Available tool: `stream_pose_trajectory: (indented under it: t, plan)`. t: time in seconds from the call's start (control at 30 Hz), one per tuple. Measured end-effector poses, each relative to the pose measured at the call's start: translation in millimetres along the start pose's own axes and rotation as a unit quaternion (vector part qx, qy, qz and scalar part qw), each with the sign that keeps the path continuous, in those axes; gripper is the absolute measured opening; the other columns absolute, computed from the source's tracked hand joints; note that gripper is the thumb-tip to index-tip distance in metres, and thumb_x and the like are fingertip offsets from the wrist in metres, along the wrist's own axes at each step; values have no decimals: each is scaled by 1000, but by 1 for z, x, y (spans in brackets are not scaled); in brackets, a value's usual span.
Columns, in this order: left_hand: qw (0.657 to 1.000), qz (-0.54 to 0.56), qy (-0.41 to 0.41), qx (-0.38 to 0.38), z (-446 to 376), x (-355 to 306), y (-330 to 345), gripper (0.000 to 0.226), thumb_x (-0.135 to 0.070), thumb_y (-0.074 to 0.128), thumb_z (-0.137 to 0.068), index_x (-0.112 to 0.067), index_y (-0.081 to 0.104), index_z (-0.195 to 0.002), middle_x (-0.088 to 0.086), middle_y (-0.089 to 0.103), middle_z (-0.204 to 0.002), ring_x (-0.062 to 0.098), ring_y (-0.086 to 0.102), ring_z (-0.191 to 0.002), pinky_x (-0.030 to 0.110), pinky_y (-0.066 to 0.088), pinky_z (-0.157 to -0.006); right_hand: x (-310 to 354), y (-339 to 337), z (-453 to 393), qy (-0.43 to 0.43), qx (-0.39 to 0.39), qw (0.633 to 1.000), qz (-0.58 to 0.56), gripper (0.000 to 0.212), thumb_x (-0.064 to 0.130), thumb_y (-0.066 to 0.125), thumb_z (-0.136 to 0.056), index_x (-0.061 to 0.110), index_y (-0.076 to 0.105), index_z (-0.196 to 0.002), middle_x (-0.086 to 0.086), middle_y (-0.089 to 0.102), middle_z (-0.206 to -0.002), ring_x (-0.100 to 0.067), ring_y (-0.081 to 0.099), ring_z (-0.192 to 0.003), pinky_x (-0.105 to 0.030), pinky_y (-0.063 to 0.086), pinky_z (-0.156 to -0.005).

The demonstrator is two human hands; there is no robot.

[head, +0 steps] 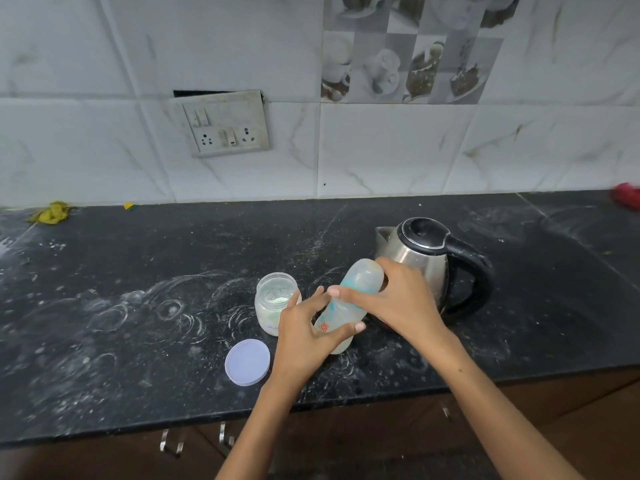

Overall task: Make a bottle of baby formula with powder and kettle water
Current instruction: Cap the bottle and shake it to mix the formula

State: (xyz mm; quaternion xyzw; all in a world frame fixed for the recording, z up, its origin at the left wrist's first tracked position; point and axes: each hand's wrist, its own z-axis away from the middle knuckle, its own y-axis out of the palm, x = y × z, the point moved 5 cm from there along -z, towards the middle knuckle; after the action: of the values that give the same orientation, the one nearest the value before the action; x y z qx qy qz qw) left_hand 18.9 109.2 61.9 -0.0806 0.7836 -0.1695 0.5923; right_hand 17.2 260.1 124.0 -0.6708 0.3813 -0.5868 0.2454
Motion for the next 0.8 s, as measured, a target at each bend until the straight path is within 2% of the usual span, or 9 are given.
stream_pose_trajectory:
  t: [0.07, 0.1, 0.2, 0.3, 0.4, 0.5, 0.63, 0.73, 0.8]
  plan:
    - [1000, 14, -14, -6, 1, 0, -3, 42, -47, 79, -66, -36, 70, -106, -20, 70, -104, 9, 58, -115, 2, 20, -99, -7, 1, -2, 20, 68, 992, -106, 71, 77, 71, -46, 25, 66, -94, 12, 70, -85, 4, 65, -79, -14, 53, -71]
    - [1000, 26, -16, -7, 1, 0, -5, 41, -47, 78, -68, -36, 70, -107, -19, 71, -102, 9, 59, -110, 1, 27, -93, -11, 2, -2, 29, 117, 977, -179, 74, 66, 77, -48, 23, 66, -108, 12, 71, -99, 6, 65, -92, -18, 54, -85]
    - [995, 99, -23, 13, 1, -4, -8, 35, -32, 78, -75, -26, 70, -109, -13, 73, -102, 7, 65, -101, 22, 47, -88, -25, 8, 8, 39, 209, 936, -280, 82, 35, 88, -58, 19, 55, -132, 6, 67, -123, -3, 63, -114, -36, 46, -106]
    - [989, 141, -26, 32, -2, -13, -9, 29, -25, 74, -80, -18, 70, -108, -3, 74, -103, 15, 68, -100, 42, 52, -90, -26, 27, 17, 19, 202, 937, -283, 71, 18, 88, -66, 19, 54, -128, 3, 69, -121, -6, 64, -112, -38, 47, -105]
    - [985, 164, -26, 53, -6, -21, -8, 26, -21, 70, -85, -15, 69, -110, 1, 74, -103, 18, 68, -100, 49, 51, -91, -22, 40, 18, 12, 153, 928, -339, 69, 8, 86, -68, 19, 51, -126, -1, 69, -120, -13, 66, -111, -39, 52, -99]
    - [987, 146, -19, 58, -11, -27, -9, 42, -22, 73, -83, -16, 61, -123, -2, 70, -114, 11, 64, -108, 45, 49, -96, -21, 40, 16, 8, 103, 923, -371, 65, 4, 84, -70, 17, 51, -125, -1, 69, -118, -13, 67, -108, -35, 55, -93]
    - [990, 74, 22, -121, -19, -44, -29, 91, -34, 87, -62, -25, 40, -140, -7, 57, -127, 2, 63, -102, 20, 49, -90, -14, 35, 18, -27, 49, 949, -310, 64, 18, 87, -69, 21, 54, -124, 10, 68, -114, -2, 65, -103, -16, 53, -84]
    - [987, 41, 92, -129, -28, -60, -30, 75, -26, 87, -63, -27, 51, -129, -6, 61, -116, 10, 66, -92, 23, 53, -80, -12, 35, 18, -44, 33, 958, -283, 61, 24, 86, -71, 24, 55, -123, 13, 68, -114, -1, 65, -104, -15, 52, -86]
    - [989, 71, 99, -82, -38, -59, -31, 63, -17, 85, -68, -22, 56, -124, -3, 65, -113, 13, 67, -93, 31, 55, -80, -15, 35, 15, -24, 64, 935, -348, 55, 21, 84, -73, 21, 58, -122, 6, 71, -113, -8, 66, -106, -22, 54, -88]
